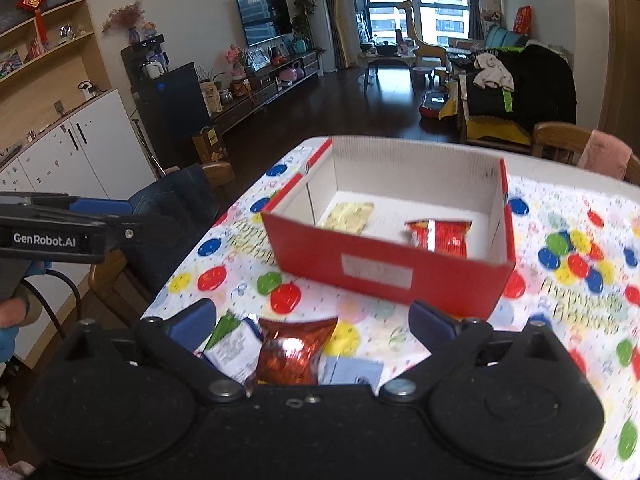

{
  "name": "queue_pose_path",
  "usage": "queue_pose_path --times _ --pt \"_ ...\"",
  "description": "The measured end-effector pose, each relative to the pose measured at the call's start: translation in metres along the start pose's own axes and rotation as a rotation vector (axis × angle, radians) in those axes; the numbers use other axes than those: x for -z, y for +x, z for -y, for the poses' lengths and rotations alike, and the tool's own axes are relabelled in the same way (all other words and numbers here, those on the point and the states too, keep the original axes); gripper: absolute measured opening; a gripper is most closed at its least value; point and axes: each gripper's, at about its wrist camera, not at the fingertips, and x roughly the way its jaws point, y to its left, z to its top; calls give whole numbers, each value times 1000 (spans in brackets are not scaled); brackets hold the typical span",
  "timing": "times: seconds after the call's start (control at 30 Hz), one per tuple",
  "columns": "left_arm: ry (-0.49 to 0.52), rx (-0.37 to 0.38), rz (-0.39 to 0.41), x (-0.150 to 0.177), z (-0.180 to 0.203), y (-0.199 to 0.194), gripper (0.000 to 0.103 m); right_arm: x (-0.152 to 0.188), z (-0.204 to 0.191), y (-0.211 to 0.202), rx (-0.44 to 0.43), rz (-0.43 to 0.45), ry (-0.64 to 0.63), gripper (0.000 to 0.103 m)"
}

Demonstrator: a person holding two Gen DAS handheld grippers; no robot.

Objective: Organize snacks
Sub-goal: 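Withdraw both tools from the box back over the snack pile, then grasp the M&M's packet with the left tool while the right tool grasps the black snack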

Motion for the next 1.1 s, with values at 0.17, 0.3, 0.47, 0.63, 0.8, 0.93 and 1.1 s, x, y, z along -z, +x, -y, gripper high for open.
queue_pose_path --times 0.17,0.3,0.47,0.63,0.8,0.93,1.1 --pt "-1 6 -54 22 -4 2 82 19 -2 2 11 -34 -1 103" --pt "-9 16 -93 42 -7 5 82 39 -5 5 9 -68 -24 103" --pt "-11 15 -155 67 -8 16 82 61 -8 17 25 -122 -81 102" --pt "-11 8 -211 88 -8 32 82 77 -6 34 30 -175 -102 95" --pt "-12 55 -234 101 -9 41 81 89 -4 47 24 -213 -112 84" --pt "-6 57 -257 106 -6 50 81 94 -5 54 18 -230 -131 79" --pt "-3 45 -271 109 -5 59 73 99 -7 64 18 -254 -163 75"
